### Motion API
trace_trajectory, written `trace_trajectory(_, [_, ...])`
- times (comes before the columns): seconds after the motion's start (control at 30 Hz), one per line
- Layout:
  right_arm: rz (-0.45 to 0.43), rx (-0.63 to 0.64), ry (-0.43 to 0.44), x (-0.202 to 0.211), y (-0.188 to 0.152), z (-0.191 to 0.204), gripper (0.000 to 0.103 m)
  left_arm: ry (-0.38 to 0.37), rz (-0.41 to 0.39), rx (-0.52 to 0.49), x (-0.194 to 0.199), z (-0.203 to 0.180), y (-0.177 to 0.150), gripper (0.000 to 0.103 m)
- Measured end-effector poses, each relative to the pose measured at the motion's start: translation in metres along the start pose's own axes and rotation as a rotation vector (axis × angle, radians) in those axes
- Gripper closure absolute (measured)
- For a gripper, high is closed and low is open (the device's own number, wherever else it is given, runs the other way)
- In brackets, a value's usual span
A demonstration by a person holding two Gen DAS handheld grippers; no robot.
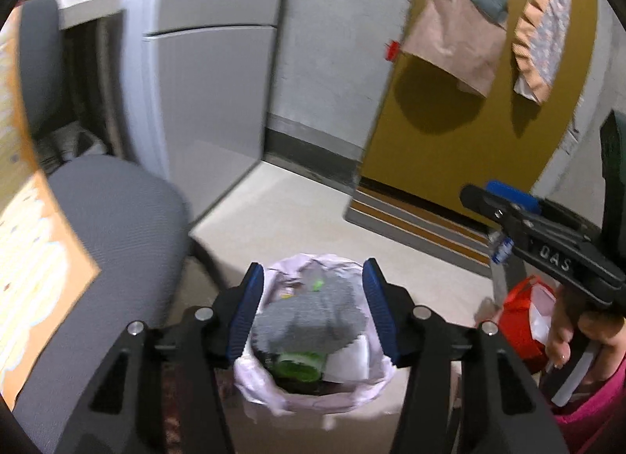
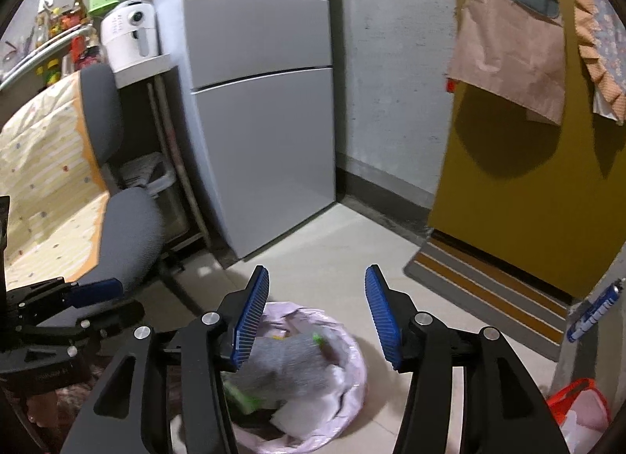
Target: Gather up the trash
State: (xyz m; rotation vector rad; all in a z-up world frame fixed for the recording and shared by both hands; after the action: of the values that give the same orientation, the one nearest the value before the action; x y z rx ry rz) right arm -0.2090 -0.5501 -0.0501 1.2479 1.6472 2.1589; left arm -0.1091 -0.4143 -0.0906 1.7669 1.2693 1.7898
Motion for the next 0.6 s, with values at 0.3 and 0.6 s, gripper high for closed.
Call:
trace_trajectory(0.3, [0.04, 0.031, 0.154, 0.023, 0.001, 0.068, 0.027, 0.244, -0.102, 0.061, 0.089, 0.063, -0.014, 0.03])
trace_trajectory(0.6, [0.038, 0.137, 0.264, 0.052, 0.001, 0.131, 0.013, 0.495, -0.102, 0.21, 0.175, 0.13, -0.057, 0.007])
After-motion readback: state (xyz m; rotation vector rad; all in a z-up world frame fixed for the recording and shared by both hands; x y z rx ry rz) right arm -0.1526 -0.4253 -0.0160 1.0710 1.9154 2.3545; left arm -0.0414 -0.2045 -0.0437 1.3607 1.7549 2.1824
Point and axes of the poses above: each gripper's, at about its wrist camera, not at the fingertips, and x roughly against the way its jaws point, z to its left, y to its top, the point moved 7 cm from there along -x, roughly the way its jaws point, and after that the axes turned 4 degrees about -z, right-handed, at the moved point
